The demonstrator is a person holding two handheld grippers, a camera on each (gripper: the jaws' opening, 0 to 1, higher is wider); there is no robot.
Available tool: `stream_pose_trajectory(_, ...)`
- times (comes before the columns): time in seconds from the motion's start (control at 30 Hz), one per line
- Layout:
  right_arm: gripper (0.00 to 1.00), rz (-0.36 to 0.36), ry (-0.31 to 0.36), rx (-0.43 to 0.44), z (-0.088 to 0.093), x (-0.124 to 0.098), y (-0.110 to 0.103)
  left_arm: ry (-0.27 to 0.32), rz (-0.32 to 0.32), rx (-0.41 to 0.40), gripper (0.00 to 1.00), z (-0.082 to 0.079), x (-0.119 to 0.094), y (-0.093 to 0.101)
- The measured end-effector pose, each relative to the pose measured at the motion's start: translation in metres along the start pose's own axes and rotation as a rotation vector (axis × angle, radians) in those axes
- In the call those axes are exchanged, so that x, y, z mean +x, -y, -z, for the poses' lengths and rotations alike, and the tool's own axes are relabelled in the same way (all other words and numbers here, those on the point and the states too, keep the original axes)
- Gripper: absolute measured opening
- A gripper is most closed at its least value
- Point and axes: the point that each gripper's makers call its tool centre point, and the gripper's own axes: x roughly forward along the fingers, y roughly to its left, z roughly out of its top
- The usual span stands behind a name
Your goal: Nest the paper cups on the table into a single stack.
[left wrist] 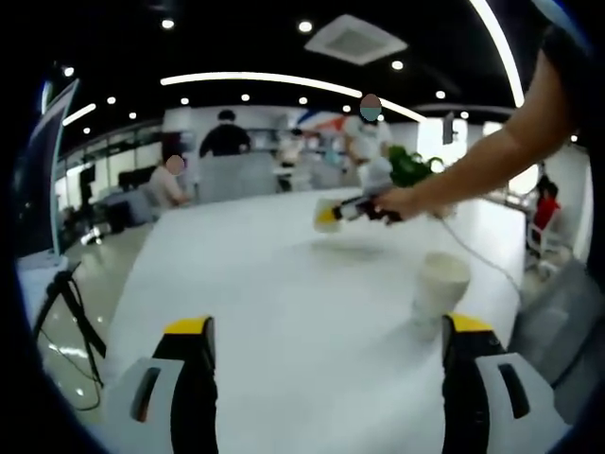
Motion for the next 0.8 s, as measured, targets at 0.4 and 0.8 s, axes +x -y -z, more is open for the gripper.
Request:
stream_pose_trajectory(0.4, 0.37, -0.006, 0.025, -0.003, -0.032, -0.009, 0.01, 0.008, 0.012, -0.001, 0.97, -0.005, 0.005, 0.002)
stream_pose_trajectory(0.8, 0.36, -0.039, 0.012, -0.033, -0.061, -0.016, 0.01, 0.021, 0.018, 0.006, 0.98, -0.009, 0.007, 0.003)
